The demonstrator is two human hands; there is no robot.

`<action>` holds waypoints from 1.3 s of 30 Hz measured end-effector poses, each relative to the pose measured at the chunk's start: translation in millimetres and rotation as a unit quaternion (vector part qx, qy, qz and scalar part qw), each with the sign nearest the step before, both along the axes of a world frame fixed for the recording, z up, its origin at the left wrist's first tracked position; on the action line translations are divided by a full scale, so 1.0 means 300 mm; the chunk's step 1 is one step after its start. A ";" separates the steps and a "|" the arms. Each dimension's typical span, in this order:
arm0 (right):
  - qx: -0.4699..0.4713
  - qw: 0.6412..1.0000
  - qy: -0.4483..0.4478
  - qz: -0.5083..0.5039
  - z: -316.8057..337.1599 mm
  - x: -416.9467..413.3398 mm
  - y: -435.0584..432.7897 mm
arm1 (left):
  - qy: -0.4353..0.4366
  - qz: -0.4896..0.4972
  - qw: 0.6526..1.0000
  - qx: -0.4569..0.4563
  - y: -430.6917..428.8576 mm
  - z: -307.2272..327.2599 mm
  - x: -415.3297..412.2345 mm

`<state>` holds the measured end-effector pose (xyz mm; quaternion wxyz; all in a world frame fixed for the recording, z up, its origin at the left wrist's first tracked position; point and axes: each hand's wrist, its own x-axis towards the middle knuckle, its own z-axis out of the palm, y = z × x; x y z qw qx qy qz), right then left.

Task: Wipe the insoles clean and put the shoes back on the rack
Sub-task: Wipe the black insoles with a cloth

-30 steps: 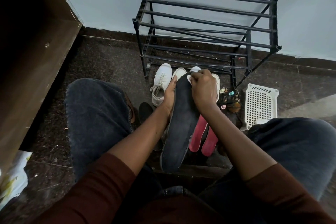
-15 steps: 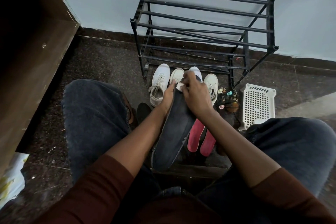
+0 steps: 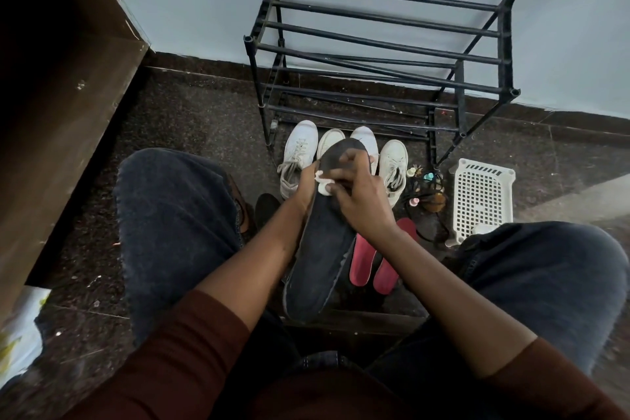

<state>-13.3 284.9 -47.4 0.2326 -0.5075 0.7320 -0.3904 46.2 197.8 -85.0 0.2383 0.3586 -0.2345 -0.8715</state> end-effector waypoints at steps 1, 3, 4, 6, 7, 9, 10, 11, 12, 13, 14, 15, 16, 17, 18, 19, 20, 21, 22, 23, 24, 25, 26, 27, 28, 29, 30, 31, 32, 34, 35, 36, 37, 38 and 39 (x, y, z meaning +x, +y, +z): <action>-0.002 1.000 -0.001 0.010 -0.001 0.003 0.011 | -0.021 0.000 1.000 -0.004 -0.001 -0.013 0.001; -0.012 0.999 0.013 0.029 -0.003 0.006 0.021 | -0.052 -0.013 0.999 0.000 -0.008 -0.042 0.010; -0.017 0.999 0.024 0.033 -0.004 0.006 0.020 | -0.065 -0.020 0.998 0.000 -0.010 -0.053 0.016; -0.020 0.998 0.045 0.029 -0.006 0.001 0.001 | -0.077 -0.028 0.996 -0.023 -0.007 -0.064 0.019; -0.015 0.998 0.054 0.022 -0.006 -0.004 -0.014 | -0.065 -0.015 0.997 -0.028 -0.004 -0.056 0.014; -0.002 0.998 0.063 -0.003 -0.005 -0.023 -0.048 | -0.019 -0.003 1.000 -0.014 0.010 -0.036 0.000; 0.001 0.998 0.061 -0.021 -0.002 -0.033 -0.063 | -0.003 0.003 1.000 -0.002 0.017 -0.024 -0.008; 0.005 0.998 0.058 -0.036 0.000 -0.042 -0.075 | -0.004 0.014 1.000 0.011 0.021 -0.017 -0.020; 0.009 0.998 0.053 -0.044 0.002 -0.047 -0.081 | -0.016 0.023 0.999 0.019 0.021 -0.014 -0.018; 0.012 0.998 0.049 -0.043 0.003 -0.048 -0.084 | -0.018 0.025 0.999 0.019 0.019 -0.019 -0.019; 0.014 0.998 0.046 -0.034 0.004 -0.043 -0.080 | -0.004 0.027 0.999 0.018 0.014 -0.029 -0.016; 0.015 0.999 0.045 -0.020 0.004 -0.035 -0.071 | 0.014 0.030 0.999 0.023 0.010 -0.026 -0.011; 0.012 0.999 0.044 -0.006 0.002 -0.022 -0.057 | 0.017 0.030 0.999 0.023 0.010 -0.015 -0.008; 0.007 0.999 0.041 0.004 -0.003 -0.008 -0.039 | 0.008 0.031 0.999 0.021 0.009 -0.009 -0.005; 0.000 0.999 0.034 0.008 -0.008 0.005 -0.019 | -0.013 0.030 0.999 0.010 0.006 -0.013 -0.001; -0.007 1.000 0.020 0.012 -0.013 0.017 0.002 | -0.037 0.029 0.999 -0.001 0.001 -0.017 0.004; -0.011 1.000 0.006 0.016 -0.016 0.025 0.020 | -0.052 0.027 0.998 -0.008 -0.006 -0.012 0.009; -0.013 1.000 -0.001 0.022 -0.018 0.030 0.033 | -0.058 0.028 0.998 -0.011 -0.014 -0.012 0.011; -0.014 1.000 0.000 0.026 -0.018 0.032 0.040 | -0.055 0.024 0.998 -0.014 -0.024 -0.021 0.011; -0.014 1.000 0.004 0.026 -0.017 0.030 0.039 | -0.048 0.016 0.998 -0.021 -0.030 -0.026 0.010; -0.012 1.000 0.012 0.022 -0.015 0.026 0.032 | -0.034 0.010 0.999 -0.023 -0.028 -0.021 0.012; -0.011 0.999 0.025 0.017 -0.012 0.020 0.019 | -0.021 0.003 1.000 -0.022 -0.023 -0.015 0.013; -0.010 0.999 0.040 0.010 -0.010 0.011 0.003 | -0.007 -0.001 1.000 -0.024 -0.013 -0.014 0.013; -0.009 0.999 0.051 -0.001 -0.008 -0.002 -0.017 | 0.007 -0.003 1.000 -0.025 -0.001 -0.013 0.015; -0.007 0.998 0.057 -0.016 -0.007 -0.020 -0.039 | 0.026 -0.008 0.999 -0.017 0.013 -0.008 0.017; -0.004 0.998 0.062 -0.033 -0.009 -0.041 -0.063 | 0.051 -0.018 0.999 0.003 0.027 0.001 0.018; 0.003 0.997 0.066 -0.050 -0.011 -0.062 -0.086 | 0.068 -0.032 0.997 0.024 0.037 0.006 0.016; 0.014 0.995 0.070 -0.072 -0.015 -0.083 -0.105 | 0.070 -0.042 0.996 0.038 0.043 0.008 0.017; 0.024 0.992 0.073 -0.097 -0.018 -0.102 -0.119 | 0.066 -0.043 0.996 0.044 0.044 0.007 0.016; 0.035 0.987 0.076 -0.140 -0.026 -0.126 -0.133 | 0.075 -0.038 0.995 0.051 0.043 0.006 0.016; 0.039 0.985 0.076 -0.147 -0.028 -0.129 -0.133 | 0.082 -0.035 0.995 0.053 0.044 0.006 0.016; 0.042 0.986 0.072 -0.145 -0.028 -0.127 -0.131 | 0.085 -0.031 0.994 0.053 0.044 0.008 0.016; 0.043 0.988 0.064 -0.132 -0.024 -0.118 -0.126 | 0.090 -0.028 0.994 0.053 0.042 0.007 0.016; 0.040 0.992 0.050 -0.112 -0.019 -0.103 -0.120 | 0.094 -0.024 0.994 0.053 0.042 0.005 0.016; 0.038 0.995 0.034 -0.085 -0.015 -0.084 -0.111 | 0.099 -0.018 0.993 0.053 0.040 0.006 0.015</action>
